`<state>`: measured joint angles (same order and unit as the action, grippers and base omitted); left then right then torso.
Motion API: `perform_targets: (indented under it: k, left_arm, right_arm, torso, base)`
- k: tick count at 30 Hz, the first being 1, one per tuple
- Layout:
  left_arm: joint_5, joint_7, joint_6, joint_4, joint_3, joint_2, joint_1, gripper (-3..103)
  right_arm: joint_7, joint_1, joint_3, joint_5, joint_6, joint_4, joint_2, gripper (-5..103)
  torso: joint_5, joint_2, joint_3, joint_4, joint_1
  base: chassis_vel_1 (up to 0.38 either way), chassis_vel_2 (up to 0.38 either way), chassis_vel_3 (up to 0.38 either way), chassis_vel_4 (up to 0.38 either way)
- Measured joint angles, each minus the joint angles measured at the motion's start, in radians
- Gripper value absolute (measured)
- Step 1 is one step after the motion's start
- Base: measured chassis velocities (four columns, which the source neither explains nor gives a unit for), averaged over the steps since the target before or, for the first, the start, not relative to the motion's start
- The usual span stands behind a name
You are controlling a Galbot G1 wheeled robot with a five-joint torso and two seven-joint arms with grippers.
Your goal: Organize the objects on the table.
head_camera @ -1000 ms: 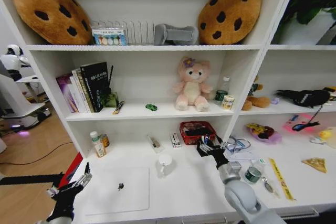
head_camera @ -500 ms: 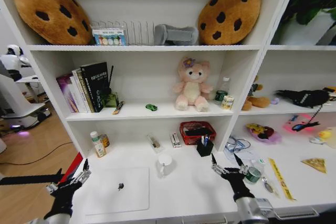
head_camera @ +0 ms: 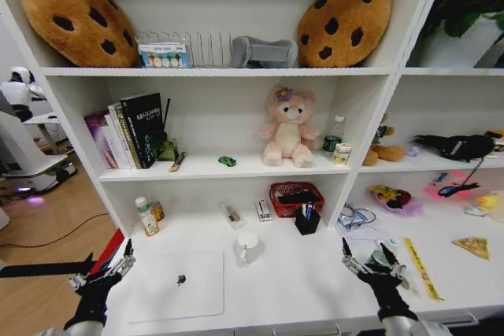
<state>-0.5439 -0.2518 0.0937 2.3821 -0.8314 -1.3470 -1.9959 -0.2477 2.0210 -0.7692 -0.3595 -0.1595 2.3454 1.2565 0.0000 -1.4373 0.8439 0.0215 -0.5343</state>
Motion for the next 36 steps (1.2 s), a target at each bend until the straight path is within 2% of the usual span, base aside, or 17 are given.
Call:
perform_targets:
  k: [9,17,19,21,23,28,30,34,36]
  left_arm:
    - [0.008,-0.002,-0.003,-0.008,0.002,-0.012,0.002,100]
    - [0.012,-0.003,-0.007,-0.006,0.004,-0.013,0.001,100]
    - [0.012,-0.003,-0.007,-0.006,0.003,-0.008,0.001,100]
    - [0.012,-0.003,-0.008,-0.008,0.003,0.003,-0.001,100]
    - [0.012,-0.003,-0.008,-0.01,0.003,0.006,-0.002,100]
    - [0.014,-0.003,-0.009,-0.017,0.008,0.01,0.002,100]
    - [0.015,-0.003,-0.01,-0.019,0.009,0.01,0.003,100]
    - [0.018,-0.004,-0.011,-0.022,0.013,0.007,0.007,100]
    - [0.02,-0.005,-0.013,-0.023,0.014,0.003,0.008,100]
  right_arm:
    - [-0.003,-0.013,0.006,-0.007,-0.001,-0.003,-0.013,100]
    - [-0.006,-0.025,0.013,-0.008,0.005,-0.003,-0.019,100]
    - [-0.007,-0.028,0.014,-0.01,0.006,-0.004,-0.021,100]
    - [-0.009,-0.032,0.013,-0.015,0.009,-0.01,-0.028,100]
    - [-0.01,-0.034,0.013,-0.016,0.011,-0.012,-0.03,100]
    - [-0.012,-0.047,0.02,-0.026,0.019,-0.019,-0.042,100]
    - [-0.011,-0.051,0.025,-0.035,0.024,-0.021,-0.047,100]
    - [0.007,-0.077,0.052,-0.044,0.058,-0.029,-0.076,100]
    - [0.011,-0.108,0.084,-0.071,0.115,-0.031,-0.096,100]
  torso:
    - [0.0001,0.0,0.0,0.0,0.0]
    - [0.0005,0.0,0.0,-0.0002,0.0]
    - [-0.0005,0.0,0.0,-0.0002,0.0]
    - [0.0008,0.0,0.0,0.0003,0.0]
    - [0.0005,0.0,0.0,0.0006,0.0]
    - [0.0003,0.0,0.0,-0.0002,0.0]
    - [0.0001,0.0,0.0,0.0006,0.0]
    - [-0.0004,0.0,0.0,0.0003,0.0]
    - [-0.0004,0.0,0.0,0.0001,0.0]
  base:
    - [-0.057,-0.057,0.052,0.059]
    - [-0.197,-0.208,0.213,0.193]
    - [-0.248,-0.24,0.241,0.251]
    - [-0.22,-0.234,0.22,0.222]
    - [-0.216,-0.213,0.204,0.196]
    - [-0.134,-0.147,0.14,0.13]
    - [-0.017,-0.028,0.064,0.012]
    - [0.0,0.0,0.0,0.0]
    - [0.045,0.052,-0.045,-0.035]
